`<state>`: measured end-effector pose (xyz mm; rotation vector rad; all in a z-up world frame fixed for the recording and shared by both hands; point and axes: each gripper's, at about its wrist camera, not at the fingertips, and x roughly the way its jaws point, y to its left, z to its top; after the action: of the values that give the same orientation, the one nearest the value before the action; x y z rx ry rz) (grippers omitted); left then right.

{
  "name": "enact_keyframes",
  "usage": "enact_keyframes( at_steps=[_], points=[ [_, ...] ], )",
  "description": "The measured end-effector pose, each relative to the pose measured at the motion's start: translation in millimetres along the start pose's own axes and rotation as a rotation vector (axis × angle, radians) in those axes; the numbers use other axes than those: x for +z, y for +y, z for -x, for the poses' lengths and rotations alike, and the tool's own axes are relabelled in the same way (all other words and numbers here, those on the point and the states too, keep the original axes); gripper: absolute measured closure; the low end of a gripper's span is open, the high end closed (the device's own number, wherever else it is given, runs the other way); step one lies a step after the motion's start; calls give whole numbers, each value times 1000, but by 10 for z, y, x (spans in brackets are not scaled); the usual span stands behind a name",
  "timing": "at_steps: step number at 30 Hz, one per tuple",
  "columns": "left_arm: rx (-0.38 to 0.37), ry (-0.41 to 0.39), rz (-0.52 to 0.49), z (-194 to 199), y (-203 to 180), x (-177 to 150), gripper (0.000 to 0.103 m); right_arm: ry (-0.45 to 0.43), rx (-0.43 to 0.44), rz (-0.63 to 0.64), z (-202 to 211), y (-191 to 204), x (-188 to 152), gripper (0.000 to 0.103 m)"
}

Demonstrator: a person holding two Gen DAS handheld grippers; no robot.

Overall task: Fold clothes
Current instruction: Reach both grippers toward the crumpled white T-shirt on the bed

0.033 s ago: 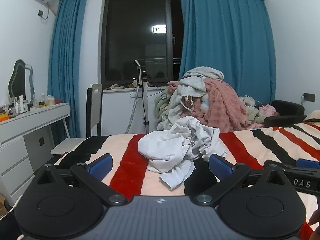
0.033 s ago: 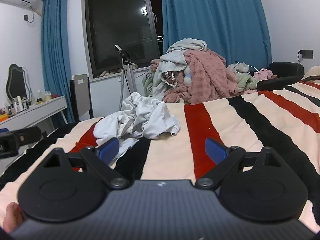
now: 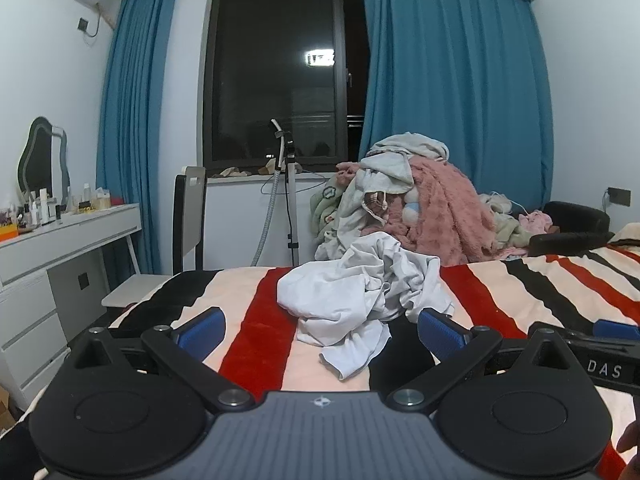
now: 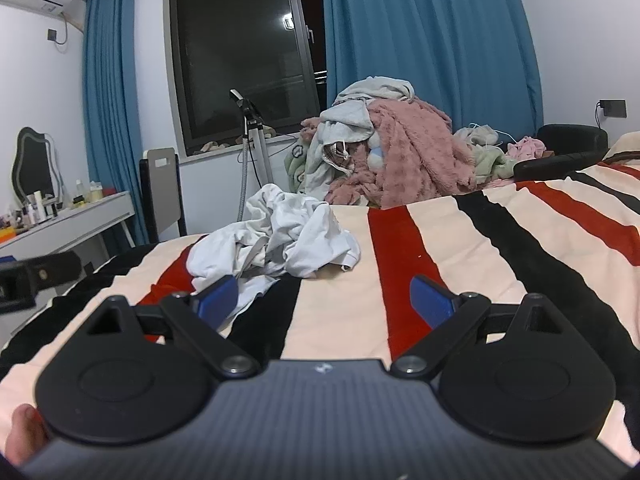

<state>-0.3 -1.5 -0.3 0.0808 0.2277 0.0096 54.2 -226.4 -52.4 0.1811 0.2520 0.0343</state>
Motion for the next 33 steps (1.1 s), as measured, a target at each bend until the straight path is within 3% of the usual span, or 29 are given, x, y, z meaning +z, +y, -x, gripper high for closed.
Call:
enact_keyframes(
  at_steps=[3, 9, 19, 26, 30, 33],
  points=[
    [6, 2, 5, 10, -18, -3, 0, -8, 4, 0, 13, 3, 6, 9],
    [-5, 8, 110, 75, 119, 81, 0, -20, 12, -25, 87, -28, 22, 9],
    [27, 62, 79, -112, 70, -43, 0, -28, 21, -8, 64, 35, 18, 9],
    [-41, 64, 116, -115, 108, -114, 0, -72, -3, 32, 82, 92, 14, 9],
    [-33, 66, 110, -170, 56, -165, 0, -123, -1, -90, 116, -26, 45, 9],
    [-25, 85, 71, -224, -20, -206, 0, -89, 6, -142, 51, -98, 69, 9]
  ],
)
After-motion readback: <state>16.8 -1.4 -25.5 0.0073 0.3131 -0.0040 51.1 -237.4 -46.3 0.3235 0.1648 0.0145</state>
